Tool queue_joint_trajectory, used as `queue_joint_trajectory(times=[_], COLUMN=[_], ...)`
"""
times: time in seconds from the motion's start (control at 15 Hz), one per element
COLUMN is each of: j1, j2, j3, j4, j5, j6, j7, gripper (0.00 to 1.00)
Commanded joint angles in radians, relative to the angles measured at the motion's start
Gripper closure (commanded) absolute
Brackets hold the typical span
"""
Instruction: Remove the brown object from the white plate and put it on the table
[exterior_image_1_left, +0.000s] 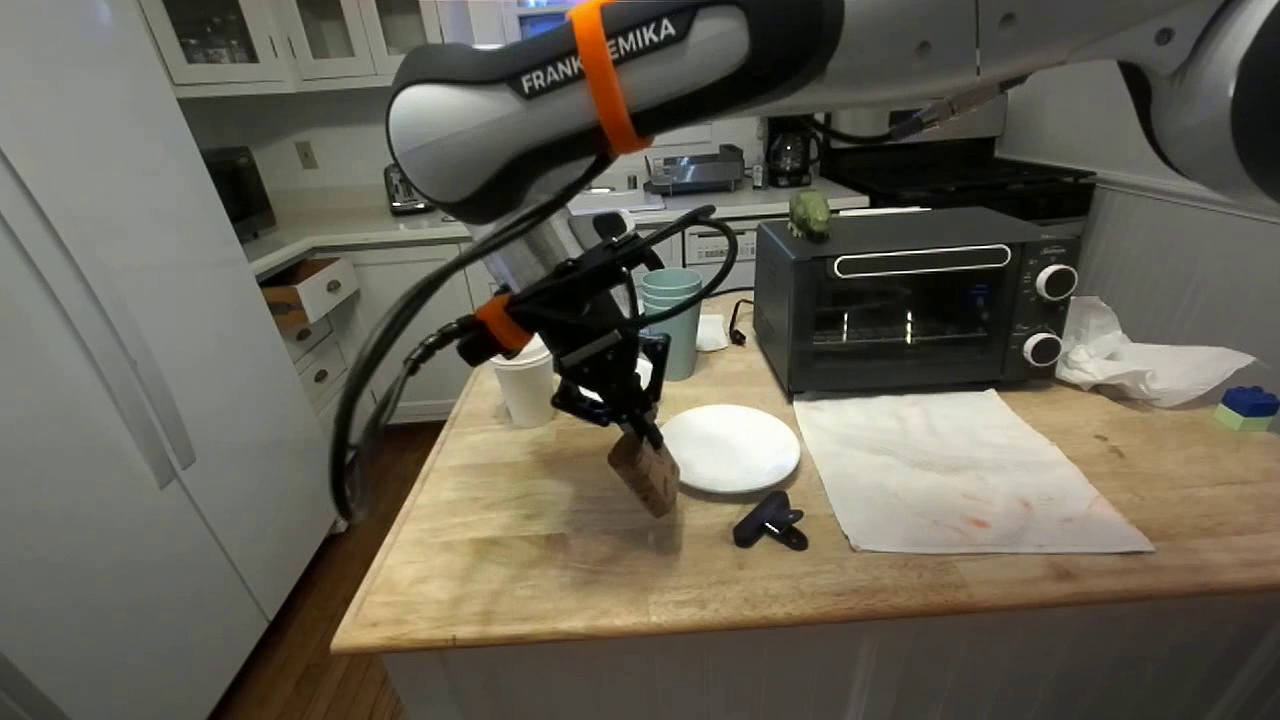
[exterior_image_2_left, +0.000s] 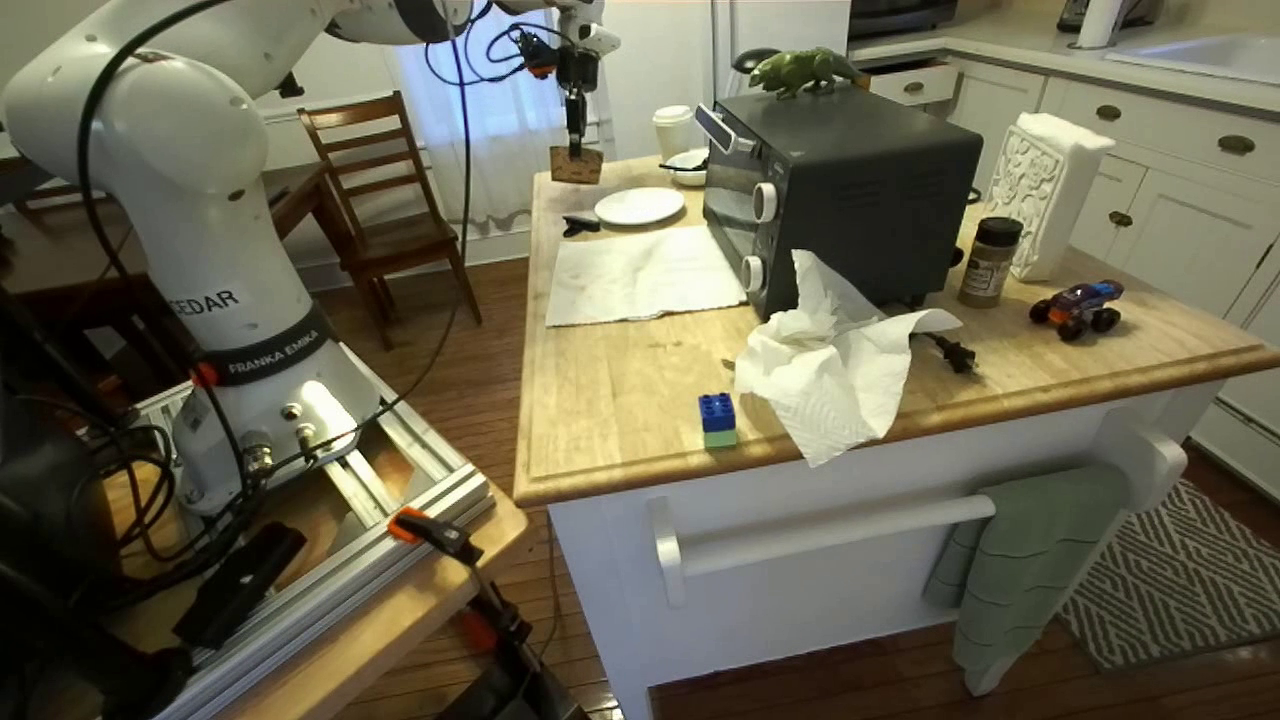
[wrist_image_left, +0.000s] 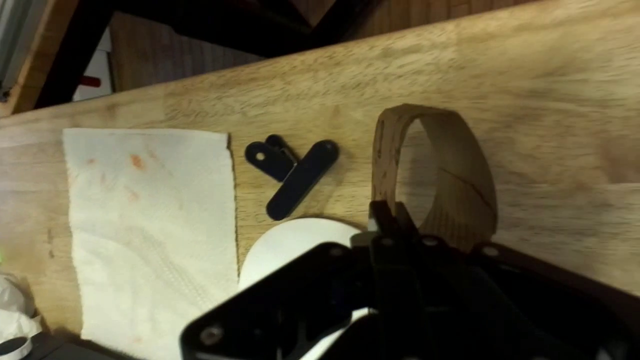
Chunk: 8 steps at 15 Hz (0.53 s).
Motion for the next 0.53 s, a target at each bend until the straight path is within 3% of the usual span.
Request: queue_joint_trajectory(times=[0.0,0.27,0.47], j1=[-0.022,-0.015,-0.014], j2=[-0.001,0.007,-0.003], j3=[0.031,0.006,-0.020], j4=[0.005,-0.039,-0.101], j5=[0.066,0.026,0.002], j6=[0.161,0.456,0.603], j7=[0.057,0.054,0.047], gripper=[1.00,1.00,1.00])
